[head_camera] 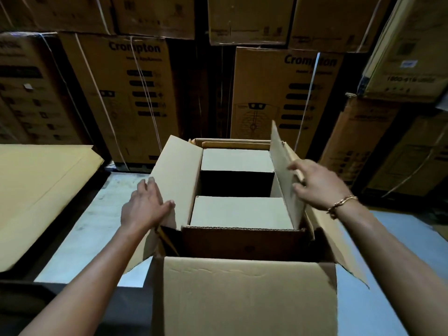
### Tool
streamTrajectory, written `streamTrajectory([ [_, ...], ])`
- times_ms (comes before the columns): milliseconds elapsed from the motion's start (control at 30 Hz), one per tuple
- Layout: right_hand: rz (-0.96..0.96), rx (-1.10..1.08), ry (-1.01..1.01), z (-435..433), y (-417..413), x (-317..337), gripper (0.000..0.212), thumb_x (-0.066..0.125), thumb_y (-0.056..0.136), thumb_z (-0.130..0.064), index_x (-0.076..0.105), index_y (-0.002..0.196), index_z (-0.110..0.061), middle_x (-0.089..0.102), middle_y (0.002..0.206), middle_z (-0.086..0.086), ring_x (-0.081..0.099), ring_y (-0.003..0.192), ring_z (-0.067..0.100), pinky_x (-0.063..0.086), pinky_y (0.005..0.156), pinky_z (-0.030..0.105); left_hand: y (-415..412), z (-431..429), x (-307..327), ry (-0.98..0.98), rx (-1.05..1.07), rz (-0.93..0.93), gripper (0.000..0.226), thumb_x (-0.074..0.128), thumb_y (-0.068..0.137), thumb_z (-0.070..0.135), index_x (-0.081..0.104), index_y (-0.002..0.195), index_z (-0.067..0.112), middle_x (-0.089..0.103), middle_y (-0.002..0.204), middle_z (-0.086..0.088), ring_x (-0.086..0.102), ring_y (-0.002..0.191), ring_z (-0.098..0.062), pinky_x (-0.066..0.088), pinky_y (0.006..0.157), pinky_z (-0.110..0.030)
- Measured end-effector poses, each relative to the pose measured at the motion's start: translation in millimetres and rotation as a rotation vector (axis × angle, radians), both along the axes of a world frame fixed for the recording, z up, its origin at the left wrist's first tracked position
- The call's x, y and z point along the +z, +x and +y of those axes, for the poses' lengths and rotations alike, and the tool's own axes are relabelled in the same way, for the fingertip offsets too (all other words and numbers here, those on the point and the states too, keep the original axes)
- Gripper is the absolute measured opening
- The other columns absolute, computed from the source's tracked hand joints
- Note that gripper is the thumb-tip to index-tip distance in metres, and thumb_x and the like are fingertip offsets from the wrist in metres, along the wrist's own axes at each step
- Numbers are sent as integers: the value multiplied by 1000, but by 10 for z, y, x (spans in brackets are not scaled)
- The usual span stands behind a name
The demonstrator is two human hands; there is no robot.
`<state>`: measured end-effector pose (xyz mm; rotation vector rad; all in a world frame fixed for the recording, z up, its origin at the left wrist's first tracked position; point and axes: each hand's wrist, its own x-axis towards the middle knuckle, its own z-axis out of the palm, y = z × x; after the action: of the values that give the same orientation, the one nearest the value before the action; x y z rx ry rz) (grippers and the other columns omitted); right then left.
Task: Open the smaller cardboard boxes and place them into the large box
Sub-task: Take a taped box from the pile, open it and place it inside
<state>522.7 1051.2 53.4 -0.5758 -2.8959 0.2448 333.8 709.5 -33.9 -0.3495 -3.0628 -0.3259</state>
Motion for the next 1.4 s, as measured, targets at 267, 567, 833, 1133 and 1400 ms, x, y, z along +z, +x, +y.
streamTrajectory([
  [267, -142, -380, -79, 570, 161, -206, 50, 57, 86, -14, 48, 135, -17, 40, 134, 15, 57, 108, 43, 48, 89, 45, -369, 49, 100, 100, 74, -92, 51, 50, 99, 47, 45, 134, 10, 60, 130, -19, 58, 115, -40, 47, 84, -46],
  [567, -109, -527, 70, 609, 293, -932, 51, 42, 94, -48, 54, 123, -8, 42, 120, 14, 52, 106, 37, 45, 81, 45, -340, -75, -273, 187, 38, -29, 49, 34, 102, 53, 45, 120, 9, 65, 113, -22, 61, 98, -40, 49, 74, -45],
  [833, -360, -172, 234, 387, -429, -900, 39, 44, 87, -34, 59, 120, -20, 50, 137, 5, 37, 135, 27, 34, 110, 42, -414, 156, -129, -263, -230, 102, 61, 23, 102, 40, 29, 155, 11, 17, 166, -14, 12, 153, -34, 13, 120, -55],
  [1133, -317, -179, -171, -19, -843, -739, 58, 33, 100, -60, 70, 120, -20, 57, 142, 15, 42, 138, 30, 30, 111, 42, -519, 506, -92, 43, -515, -6, 57, 22, 102, 54, 55, 142, 28, 45, 156, 4, 27, 149, -16, 9, 123, -44],
  [1400, -372, -237, -1143, 221, -287, -44, 104, 93, 31, -66, 72, 113, -5, 70, 118, 21, 68, 106, 33, 57, 87, 40, -382, 336, 352, 663, -390, -1026, 69, 70, 66, 78, 76, 108, 24, 69, 126, 2, 58, 118, -14, 36, 111, -40],
])
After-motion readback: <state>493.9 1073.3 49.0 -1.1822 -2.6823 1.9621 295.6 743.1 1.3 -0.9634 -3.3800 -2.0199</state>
